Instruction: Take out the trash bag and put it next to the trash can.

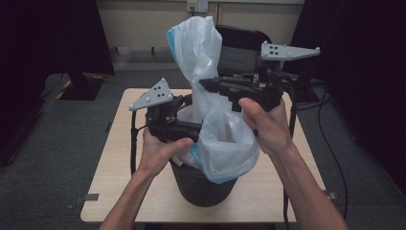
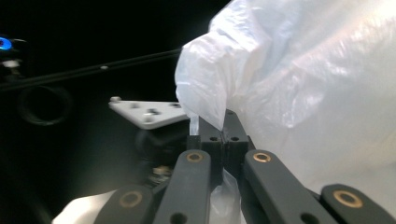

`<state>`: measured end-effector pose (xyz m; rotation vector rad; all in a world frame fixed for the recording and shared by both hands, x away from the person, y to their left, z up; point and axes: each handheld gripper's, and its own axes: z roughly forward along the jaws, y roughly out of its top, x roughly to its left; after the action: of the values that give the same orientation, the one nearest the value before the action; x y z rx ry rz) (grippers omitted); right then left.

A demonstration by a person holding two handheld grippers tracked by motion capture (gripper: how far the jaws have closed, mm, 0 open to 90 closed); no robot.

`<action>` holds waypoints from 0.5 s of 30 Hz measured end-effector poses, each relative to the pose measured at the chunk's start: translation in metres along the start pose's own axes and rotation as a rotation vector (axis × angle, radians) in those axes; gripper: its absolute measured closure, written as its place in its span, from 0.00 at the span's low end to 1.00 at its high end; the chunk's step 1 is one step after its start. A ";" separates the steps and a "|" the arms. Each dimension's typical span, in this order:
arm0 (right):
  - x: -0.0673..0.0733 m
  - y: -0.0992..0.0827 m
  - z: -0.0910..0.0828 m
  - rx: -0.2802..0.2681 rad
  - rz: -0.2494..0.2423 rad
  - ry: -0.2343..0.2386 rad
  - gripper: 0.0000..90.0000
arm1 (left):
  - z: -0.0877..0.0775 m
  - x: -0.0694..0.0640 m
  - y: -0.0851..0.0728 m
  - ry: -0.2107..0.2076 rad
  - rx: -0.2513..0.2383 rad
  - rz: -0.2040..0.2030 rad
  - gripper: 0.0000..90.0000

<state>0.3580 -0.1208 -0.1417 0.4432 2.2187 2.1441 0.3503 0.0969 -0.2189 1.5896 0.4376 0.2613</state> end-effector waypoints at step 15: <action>0.004 -0.015 0.001 0.016 -0.010 -0.032 0.61 | 0.013 -0.001 0.003 -0.096 0.003 0.044 0.98</action>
<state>0.3519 -0.1193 -0.1560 0.4631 2.2185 2.1003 0.3555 0.0852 -0.2165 1.6086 0.3291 0.2164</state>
